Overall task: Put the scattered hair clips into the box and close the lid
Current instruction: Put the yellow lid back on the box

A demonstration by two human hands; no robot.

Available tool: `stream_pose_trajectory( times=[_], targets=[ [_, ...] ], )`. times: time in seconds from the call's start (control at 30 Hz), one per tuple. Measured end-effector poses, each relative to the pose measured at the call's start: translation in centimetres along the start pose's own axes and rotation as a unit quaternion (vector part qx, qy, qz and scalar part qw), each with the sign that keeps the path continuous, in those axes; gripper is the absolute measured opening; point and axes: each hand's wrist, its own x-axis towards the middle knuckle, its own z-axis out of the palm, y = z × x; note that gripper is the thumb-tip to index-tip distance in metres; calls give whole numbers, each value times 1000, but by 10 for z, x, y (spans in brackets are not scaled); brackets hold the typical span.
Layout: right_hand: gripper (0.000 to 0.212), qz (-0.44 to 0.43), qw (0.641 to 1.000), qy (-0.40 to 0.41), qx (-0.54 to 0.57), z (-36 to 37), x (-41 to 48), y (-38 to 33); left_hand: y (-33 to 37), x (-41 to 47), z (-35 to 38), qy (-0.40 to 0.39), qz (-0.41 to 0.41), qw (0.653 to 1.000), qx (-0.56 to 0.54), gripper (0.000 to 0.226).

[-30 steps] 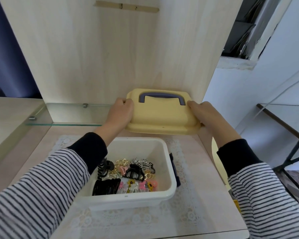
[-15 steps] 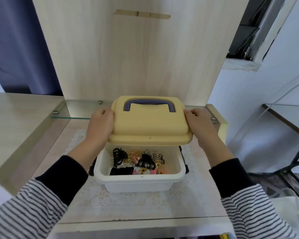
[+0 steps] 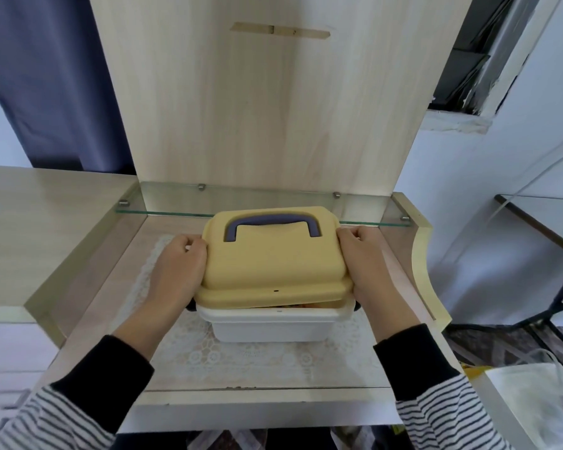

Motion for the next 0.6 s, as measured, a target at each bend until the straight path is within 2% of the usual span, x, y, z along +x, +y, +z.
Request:
stream_pose_trajectory(
  times=[0.1, 0.2, 0.37, 0.6],
  targets=[
    [20, 9, 1000, -9, -4, 2, -3, 2, -3, -5, -1, -2, -13, 1000, -14, 27],
    [10, 44, 999, -5, 17, 4, -4, 8, -8, -7, 1, -15, -27, 999, -21, 28],
    [11, 43, 999, -6, 6, 3, -4, 14, -15, -11, 4, -36, -65, 997, -18, 32],
    [11, 52, 999, -12, -4, 2, 0, 23, -11, -14, 4, -49, -62, 997, -5, 28]
  ],
)
